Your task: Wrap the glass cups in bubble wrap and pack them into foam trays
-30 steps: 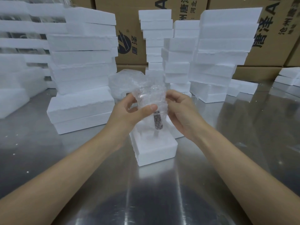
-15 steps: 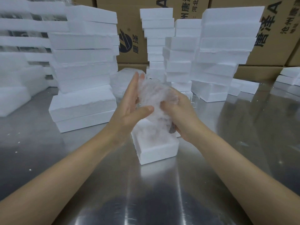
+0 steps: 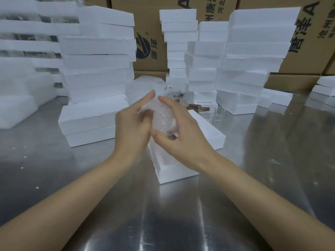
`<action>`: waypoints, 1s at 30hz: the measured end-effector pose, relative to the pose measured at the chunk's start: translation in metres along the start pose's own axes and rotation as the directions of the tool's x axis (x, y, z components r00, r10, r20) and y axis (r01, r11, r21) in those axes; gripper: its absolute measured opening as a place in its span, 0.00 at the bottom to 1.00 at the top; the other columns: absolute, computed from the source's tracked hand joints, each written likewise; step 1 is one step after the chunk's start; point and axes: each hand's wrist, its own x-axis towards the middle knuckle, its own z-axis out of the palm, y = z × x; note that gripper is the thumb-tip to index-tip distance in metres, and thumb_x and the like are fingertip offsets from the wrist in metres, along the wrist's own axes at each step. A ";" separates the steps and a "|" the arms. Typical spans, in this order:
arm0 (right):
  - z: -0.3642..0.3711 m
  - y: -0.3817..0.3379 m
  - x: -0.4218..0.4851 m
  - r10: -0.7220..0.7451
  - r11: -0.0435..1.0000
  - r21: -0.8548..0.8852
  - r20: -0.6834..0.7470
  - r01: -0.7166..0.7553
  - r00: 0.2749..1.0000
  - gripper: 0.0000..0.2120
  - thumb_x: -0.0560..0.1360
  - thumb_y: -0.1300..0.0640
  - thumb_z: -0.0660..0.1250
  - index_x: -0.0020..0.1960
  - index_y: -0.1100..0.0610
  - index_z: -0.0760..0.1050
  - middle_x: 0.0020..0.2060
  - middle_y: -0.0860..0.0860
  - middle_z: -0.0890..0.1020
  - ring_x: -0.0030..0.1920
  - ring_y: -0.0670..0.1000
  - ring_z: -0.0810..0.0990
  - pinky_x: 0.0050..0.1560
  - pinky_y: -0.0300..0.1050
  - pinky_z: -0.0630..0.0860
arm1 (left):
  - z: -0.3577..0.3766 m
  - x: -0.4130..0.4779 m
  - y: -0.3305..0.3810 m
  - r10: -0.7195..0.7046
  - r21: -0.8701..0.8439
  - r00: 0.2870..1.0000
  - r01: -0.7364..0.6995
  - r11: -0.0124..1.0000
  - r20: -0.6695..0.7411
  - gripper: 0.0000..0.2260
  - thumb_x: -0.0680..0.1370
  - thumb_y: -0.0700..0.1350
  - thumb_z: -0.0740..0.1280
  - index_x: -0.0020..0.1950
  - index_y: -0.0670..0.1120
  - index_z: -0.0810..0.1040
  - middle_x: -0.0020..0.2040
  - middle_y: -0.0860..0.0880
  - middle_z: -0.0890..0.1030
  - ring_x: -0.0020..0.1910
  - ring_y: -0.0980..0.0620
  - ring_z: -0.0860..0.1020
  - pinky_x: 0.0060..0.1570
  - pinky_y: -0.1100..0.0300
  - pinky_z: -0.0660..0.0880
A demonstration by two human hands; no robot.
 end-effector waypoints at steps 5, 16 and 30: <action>-0.003 0.004 0.004 0.067 0.990 0.126 -0.079 -0.057 0.995 0.30 0.71 0.56 0.73 0.68 0.47 0.64 0.65 0.42 0.67 0.62 0.39 0.69 0.51 0.31 0.73 | -0.001 0.006 0.003 -0.008 0.028 0.999 0.006 1.000 0.046 0.25 0.78 0.34 0.61 0.72 0.52 0.70 0.68 0.61 0.72 0.64 0.70 0.69 0.62 0.74 0.66; -0.013 0.011 0.008 0.057 0.987 0.147 0.001 -0.056 0.998 0.27 0.68 0.53 0.77 0.64 0.47 0.73 0.58 0.40 0.73 0.56 0.30 0.69 0.45 0.23 0.70 | -0.011 0.014 -0.003 -0.012 0.226 0.981 -0.033 0.974 0.196 0.19 0.81 0.35 0.57 0.70 0.46 0.73 0.61 0.54 0.78 0.47 0.70 0.74 0.48 0.83 0.64; -0.039 0.027 0.017 0.193 0.916 0.316 0.193 -0.247 0.962 0.11 0.67 0.52 0.75 0.48 0.43 0.82 0.50 0.43 0.83 0.49 0.45 0.83 0.46 0.40 0.79 | -0.014 0.018 -0.002 -0.027 0.222 0.863 -0.099 0.970 0.504 0.15 0.82 0.42 0.59 0.67 0.55 0.75 0.65 0.60 0.74 0.64 0.65 0.69 0.58 0.77 0.62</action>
